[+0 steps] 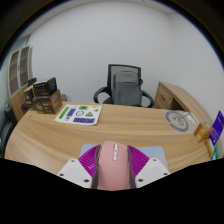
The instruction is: Arrange mouse
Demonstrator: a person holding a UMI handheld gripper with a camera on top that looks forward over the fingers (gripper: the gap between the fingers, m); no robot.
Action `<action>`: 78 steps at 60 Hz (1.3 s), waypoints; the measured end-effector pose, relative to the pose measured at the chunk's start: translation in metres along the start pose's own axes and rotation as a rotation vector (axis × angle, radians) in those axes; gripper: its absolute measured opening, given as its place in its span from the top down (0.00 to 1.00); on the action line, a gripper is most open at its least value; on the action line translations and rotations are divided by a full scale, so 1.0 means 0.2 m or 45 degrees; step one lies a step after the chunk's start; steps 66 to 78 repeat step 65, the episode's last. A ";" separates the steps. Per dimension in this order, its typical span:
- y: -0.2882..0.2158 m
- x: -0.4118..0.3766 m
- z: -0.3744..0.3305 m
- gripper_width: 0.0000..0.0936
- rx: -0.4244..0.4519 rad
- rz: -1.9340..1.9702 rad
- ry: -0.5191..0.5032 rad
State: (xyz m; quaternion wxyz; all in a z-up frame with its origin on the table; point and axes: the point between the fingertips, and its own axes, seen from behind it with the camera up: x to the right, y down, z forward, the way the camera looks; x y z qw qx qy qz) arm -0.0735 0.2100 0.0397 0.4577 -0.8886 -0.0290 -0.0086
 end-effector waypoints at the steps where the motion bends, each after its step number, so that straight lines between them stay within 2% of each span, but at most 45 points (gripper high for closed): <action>1: 0.03 0.01 0.01 0.55 -0.007 -0.006 -0.001; 6: 0.18 0.05 0.05 0.54 -0.056 0.004 0.010; 8: 0.16 0.06 0.06 0.54 -0.005 0.009 0.002; 11: 0.17 0.07 0.05 0.54 0.009 -0.003 0.003; 20: 0.17 0.07 0.06 0.43 0.014 0.010 0.019; 23: 0.18 0.07 0.05 0.35 0.002 0.022 0.013; 26: 0.19 0.07 0.03 0.12 -0.017 0.029 0.014; 27: 0.19 0.08 0.02 0.09 -0.020 0.035 0.019; 29: 0.19 0.09 0.00 0.12 -0.024 0.053 0.026; 41: 0.12 0.04 -0.32 0.10 0.014 0.118 0.041; 56: 0.02 -0.22 -1.08 0.10 0.107 0.126 0.083; 65: 0.10 -0.39 -1.50 0.10 0.108 0.178 0.078; 78: 0.10 -0.39 -1.50 0.10 0.108 0.178 0.078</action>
